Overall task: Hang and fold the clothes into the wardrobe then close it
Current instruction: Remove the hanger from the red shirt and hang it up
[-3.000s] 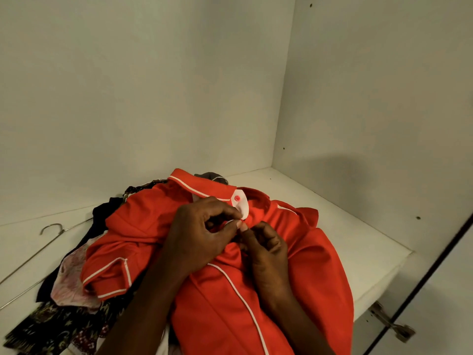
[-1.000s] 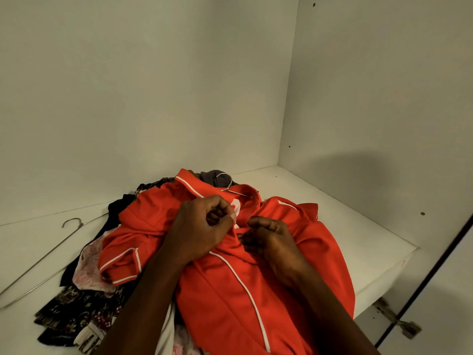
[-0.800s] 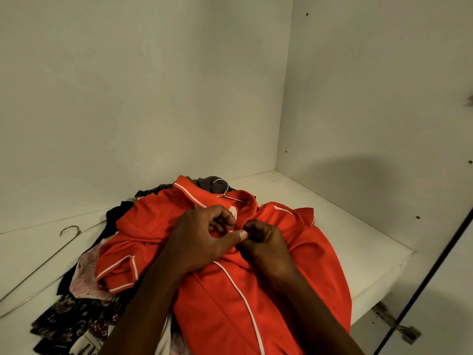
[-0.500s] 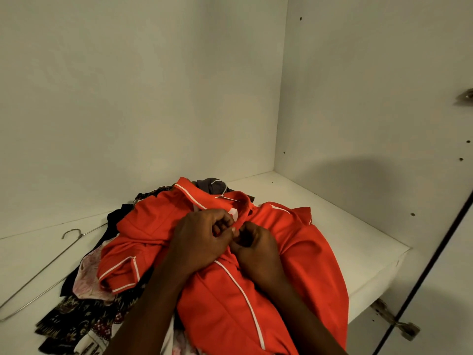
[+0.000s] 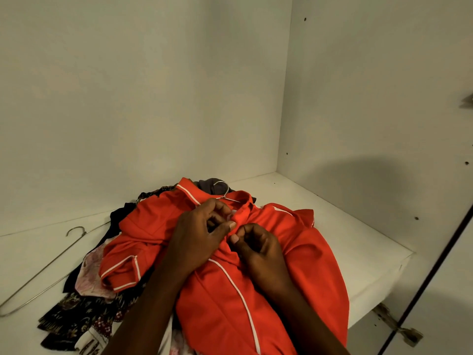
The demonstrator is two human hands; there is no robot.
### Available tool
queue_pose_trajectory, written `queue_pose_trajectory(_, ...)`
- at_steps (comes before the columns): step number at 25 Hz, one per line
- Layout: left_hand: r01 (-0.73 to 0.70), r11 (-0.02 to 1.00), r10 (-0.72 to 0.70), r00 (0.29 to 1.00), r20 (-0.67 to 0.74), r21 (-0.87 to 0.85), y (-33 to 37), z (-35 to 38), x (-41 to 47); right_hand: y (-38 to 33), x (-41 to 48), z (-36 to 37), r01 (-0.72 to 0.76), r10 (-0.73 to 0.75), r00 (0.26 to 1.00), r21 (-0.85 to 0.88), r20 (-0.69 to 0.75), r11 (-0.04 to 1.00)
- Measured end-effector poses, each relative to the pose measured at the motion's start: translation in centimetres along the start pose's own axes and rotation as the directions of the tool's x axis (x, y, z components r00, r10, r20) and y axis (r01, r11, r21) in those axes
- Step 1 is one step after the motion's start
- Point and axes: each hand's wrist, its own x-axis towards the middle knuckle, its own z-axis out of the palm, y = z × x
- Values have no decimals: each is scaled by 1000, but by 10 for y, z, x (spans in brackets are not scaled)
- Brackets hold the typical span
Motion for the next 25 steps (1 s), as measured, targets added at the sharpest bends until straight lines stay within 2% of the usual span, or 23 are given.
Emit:
queue_pose_trajectory(3,-68,997,66,995,68,39,2,-3,-8,-17,10,0,-201,219,974,227,-59,953)
queue_pose_trajectory(5,-91,993,84,993,80,76,3,-2,-11,-20,21,0,-264,285,954,192,-92,945)
queue_pose_trajectory(8,-53,992,58,997,-42,111,-1,3,-10,-11,27,-1,-243,288,942,245,-170,939)
queue_pose_trajectory(12,115,959,-66,980,-189,261,0,12,0,-3,17,-10,-116,221,945,384,-240,916)
queue_pose_trajectory(16,294,806,-224,955,-195,513,4,23,18,3,13,-11,-75,168,962,382,-214,921)
queue_pose_trajectory(19,344,696,-298,937,-183,631,11,31,30,2,14,-10,-85,175,966,404,-191,911)
queue_pose_trajectory(22,306,662,-324,940,-108,684,12,33,41,4,13,-10,-94,179,966,390,-188,916)
queue_pose_trajectory(25,268,692,-328,944,-39,670,11,33,49,4,14,-9,-103,194,961,393,-199,914)
